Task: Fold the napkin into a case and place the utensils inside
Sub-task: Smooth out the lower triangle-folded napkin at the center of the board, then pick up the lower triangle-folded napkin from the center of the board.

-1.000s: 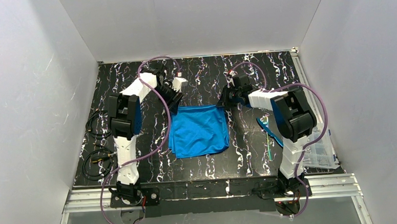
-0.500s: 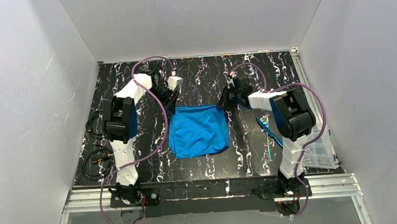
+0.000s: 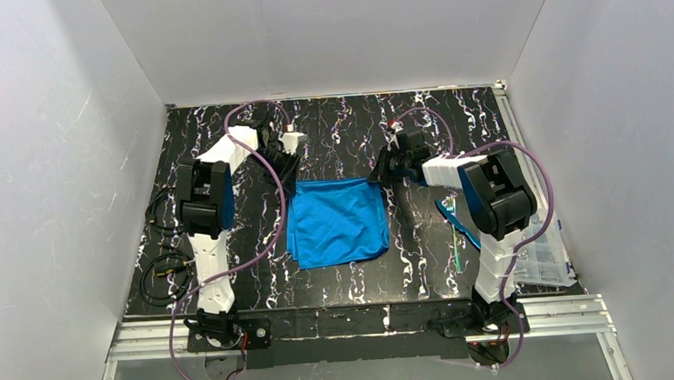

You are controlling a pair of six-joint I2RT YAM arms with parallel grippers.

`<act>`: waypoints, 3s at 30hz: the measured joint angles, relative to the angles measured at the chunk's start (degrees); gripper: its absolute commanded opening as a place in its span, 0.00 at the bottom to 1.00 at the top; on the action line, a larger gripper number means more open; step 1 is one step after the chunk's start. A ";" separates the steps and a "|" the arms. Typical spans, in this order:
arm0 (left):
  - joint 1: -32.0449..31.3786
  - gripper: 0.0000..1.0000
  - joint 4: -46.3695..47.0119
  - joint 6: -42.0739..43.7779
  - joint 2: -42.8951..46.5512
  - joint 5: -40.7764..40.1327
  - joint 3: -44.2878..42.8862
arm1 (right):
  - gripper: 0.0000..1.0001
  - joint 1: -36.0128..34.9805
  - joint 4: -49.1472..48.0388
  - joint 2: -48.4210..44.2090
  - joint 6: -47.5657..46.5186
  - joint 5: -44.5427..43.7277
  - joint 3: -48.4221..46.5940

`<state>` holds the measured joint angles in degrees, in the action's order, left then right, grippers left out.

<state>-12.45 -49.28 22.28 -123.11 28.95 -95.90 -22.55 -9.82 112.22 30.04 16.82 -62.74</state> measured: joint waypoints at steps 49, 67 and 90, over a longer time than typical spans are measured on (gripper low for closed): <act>1.81 0.98 6.29 -6.58 1.07 -3.34 -2.34 | 0.33 -1.31 7.37 -10.80 -4.24 -7.39 1.73; -2.69 0.99 -7.82 38.38 30.95 8.39 26.03 | 0.65 -21.99 19.63 -34.64 -22.43 -13.68 16.20; -13.16 0.65 14.08 54.95 30.49 -5.18 43.21 | 0.70 -23.12 20.61 -47.71 -54.49 -9.05 22.34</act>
<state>-25.61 -35.20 77.23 -92.62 23.77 -52.69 -45.67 10.79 64.51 -24.45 7.77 -40.40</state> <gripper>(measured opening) 0.799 0.702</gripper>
